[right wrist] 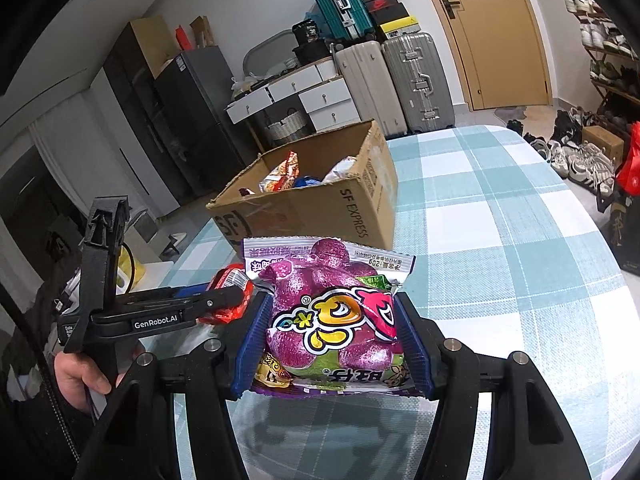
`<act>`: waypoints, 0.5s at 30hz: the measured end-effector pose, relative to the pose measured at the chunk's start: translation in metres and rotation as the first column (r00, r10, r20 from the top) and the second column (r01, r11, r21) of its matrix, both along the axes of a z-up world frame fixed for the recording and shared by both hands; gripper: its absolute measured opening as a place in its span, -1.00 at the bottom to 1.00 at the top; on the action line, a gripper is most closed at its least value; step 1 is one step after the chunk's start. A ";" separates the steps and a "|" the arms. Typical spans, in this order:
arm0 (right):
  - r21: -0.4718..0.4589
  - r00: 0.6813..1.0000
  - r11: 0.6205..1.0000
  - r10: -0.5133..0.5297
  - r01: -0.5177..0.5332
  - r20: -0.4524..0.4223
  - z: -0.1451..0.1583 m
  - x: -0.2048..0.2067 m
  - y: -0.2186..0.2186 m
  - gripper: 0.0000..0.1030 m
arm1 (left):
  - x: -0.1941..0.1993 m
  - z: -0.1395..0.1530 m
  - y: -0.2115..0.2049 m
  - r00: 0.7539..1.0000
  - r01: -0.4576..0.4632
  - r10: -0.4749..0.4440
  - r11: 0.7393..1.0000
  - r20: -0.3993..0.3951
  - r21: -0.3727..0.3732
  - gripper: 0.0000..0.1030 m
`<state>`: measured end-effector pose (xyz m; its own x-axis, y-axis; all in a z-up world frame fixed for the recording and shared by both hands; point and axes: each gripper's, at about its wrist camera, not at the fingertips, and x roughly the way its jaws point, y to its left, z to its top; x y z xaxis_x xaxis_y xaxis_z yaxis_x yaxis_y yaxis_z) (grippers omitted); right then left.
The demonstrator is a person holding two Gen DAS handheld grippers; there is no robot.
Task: Organize snacks
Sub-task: 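Lift the red packet and purple bag and carry both over the SF box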
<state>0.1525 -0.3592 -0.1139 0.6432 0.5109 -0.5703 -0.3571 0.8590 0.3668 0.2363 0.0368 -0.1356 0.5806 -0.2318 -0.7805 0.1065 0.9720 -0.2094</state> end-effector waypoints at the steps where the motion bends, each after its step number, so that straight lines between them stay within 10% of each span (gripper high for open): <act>1: -0.005 1.000 1.000 0.004 -0.004 0.005 0.001 -0.001 0.002 0.19 | -0.003 0.002 0.000 1.000 0.001 -0.001 1.000 0.003 0.001 -0.22; 15: -0.038 0.995 0.997 0.063 -0.060 0.075 0.034 -0.004 0.027 0.20 | -0.025 0.048 0.006 0.997 0.005 -0.005 1.000 0.078 0.000 -0.22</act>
<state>0.1483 -0.3321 -0.0795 0.6531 0.5311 -0.5397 -0.4355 0.8466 0.3061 0.2111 0.0430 -0.0878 0.6383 -0.2352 -0.7329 0.1278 0.9713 -0.2004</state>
